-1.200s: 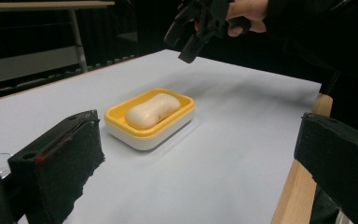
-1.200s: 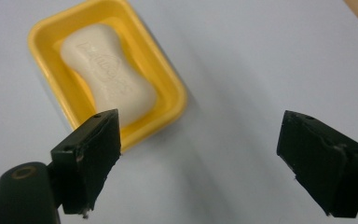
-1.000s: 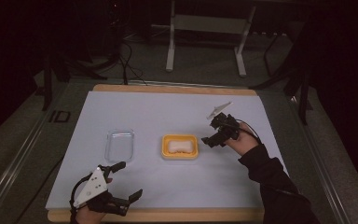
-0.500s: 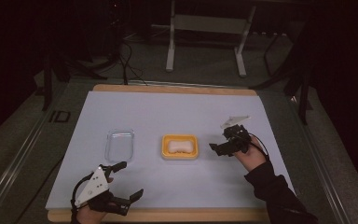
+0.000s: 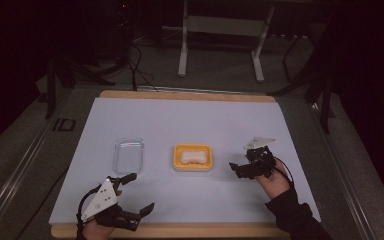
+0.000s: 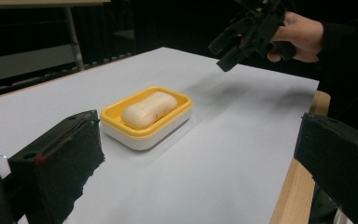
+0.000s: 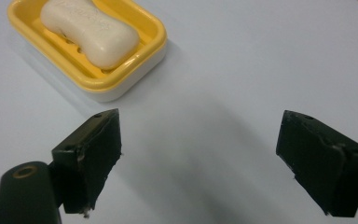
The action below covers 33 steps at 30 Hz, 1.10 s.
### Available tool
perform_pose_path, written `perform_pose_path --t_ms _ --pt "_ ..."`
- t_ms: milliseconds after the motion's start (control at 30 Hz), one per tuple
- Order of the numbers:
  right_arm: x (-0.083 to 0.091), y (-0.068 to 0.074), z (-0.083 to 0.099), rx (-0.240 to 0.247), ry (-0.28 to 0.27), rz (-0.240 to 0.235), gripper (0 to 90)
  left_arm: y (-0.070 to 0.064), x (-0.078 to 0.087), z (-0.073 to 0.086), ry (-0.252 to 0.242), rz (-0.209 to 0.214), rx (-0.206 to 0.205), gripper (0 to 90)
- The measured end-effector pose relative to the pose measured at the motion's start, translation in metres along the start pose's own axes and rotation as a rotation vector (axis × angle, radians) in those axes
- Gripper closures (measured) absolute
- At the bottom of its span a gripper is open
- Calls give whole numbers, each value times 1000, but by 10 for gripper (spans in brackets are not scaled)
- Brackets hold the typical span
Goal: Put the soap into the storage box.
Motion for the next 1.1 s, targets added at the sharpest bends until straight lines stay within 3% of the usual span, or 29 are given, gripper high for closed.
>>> perform_pose_path --t_ms 367,633,833,1100 --pt "7 1 24 -78 -45 14 137 0 -2 0 3 0 -1 11" --pt "10 0 35 -98 -59 43 137 -1 -2 0 6 4 -4 11" --pt "15 -3 42 -143 -80 44 137 -1 -2 0 9 7 -4 11" --pt "14 -4 46 -158 -82 50 137 -1 -3 -1 9 12 -5 11"
Point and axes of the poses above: each handheld gripper's, and its own axes: x roughly backward along the jaws, z roughly out of its underside, y roughly to its left, the point moved 3 cm from there along -x, roughly forward along the jaws, and after that the axes turned 11 degrees about y, right-handed, at the moved point
